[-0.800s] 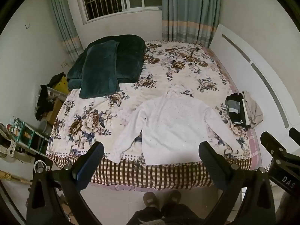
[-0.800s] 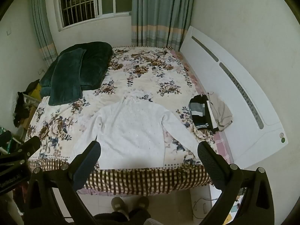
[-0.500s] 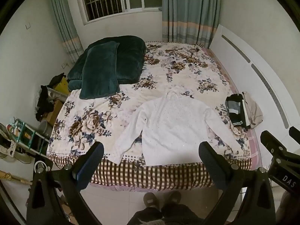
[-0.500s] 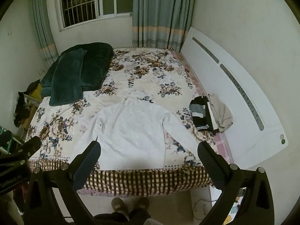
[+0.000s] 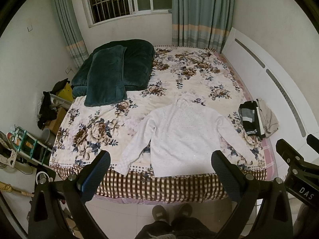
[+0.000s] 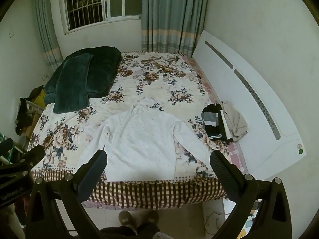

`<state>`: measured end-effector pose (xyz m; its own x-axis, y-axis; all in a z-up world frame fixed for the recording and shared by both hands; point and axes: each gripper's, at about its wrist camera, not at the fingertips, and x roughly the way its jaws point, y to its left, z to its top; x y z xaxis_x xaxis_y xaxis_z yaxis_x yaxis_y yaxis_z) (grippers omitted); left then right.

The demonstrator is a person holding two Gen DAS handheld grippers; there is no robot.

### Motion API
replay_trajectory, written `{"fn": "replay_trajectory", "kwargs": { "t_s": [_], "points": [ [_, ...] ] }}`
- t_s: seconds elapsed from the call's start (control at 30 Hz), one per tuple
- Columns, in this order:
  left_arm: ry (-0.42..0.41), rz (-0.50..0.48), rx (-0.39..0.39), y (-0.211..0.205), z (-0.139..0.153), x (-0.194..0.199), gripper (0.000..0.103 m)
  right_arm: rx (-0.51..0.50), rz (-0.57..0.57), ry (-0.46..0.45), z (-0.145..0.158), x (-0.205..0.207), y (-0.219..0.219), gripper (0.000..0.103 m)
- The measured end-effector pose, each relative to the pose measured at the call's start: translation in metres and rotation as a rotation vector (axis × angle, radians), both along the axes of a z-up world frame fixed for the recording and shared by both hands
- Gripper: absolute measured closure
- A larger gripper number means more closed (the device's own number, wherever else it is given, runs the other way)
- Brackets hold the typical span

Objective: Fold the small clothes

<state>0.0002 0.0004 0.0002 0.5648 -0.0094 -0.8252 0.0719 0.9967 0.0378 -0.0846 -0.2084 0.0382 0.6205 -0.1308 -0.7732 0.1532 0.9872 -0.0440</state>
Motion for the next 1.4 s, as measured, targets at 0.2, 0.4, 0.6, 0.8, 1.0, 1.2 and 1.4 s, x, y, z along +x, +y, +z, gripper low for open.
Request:
{"fn": "replay_trajectory", "kwargs": {
  "t_s": [0.2, 0.4, 0.6, 0.8, 1.0, 1.2, 1.4],
  "points": [
    [-0.003, 0.0, 0.0, 0.0, 0.0, 0.001, 0.0, 0.0, 0.001, -0.002, 0.0, -0.002, 0.0, 0.0],
    [-0.007, -0.001, -0.001, -0.003, 0.002, 0.004, 0.0, 0.0, 0.002, -0.006, 0.001, -0.007, 0.0, 0.0],
    [-0.009, -0.001, -0.003, -0.003, 0.003, 0.005, 0.0, -0.002, 0.0, -0.008, 0.001, -0.011, 0.0, 0.0],
    [-0.018, -0.003, -0.001, -0.007, 0.012, 0.009, 0.0, -0.001, -0.001, -0.014, 0.007, -0.011, 0.002, 0.0],
    [-0.022, -0.004, -0.003, -0.005, 0.02, 0.013, 0.0, -0.001, -0.002, -0.017, 0.015, -0.01, 0.004, 0.0],
    [-0.025, -0.004, -0.003, -0.005, 0.021, 0.013, 0.0, -0.002, -0.001, -0.02, 0.015, -0.013, 0.004, 0.0],
    [-0.03, -0.004, -0.001, -0.005, 0.021, 0.012, 0.0, -0.003, 0.0, -0.024, 0.015, -0.017, 0.003, 0.0]
  ]
}}
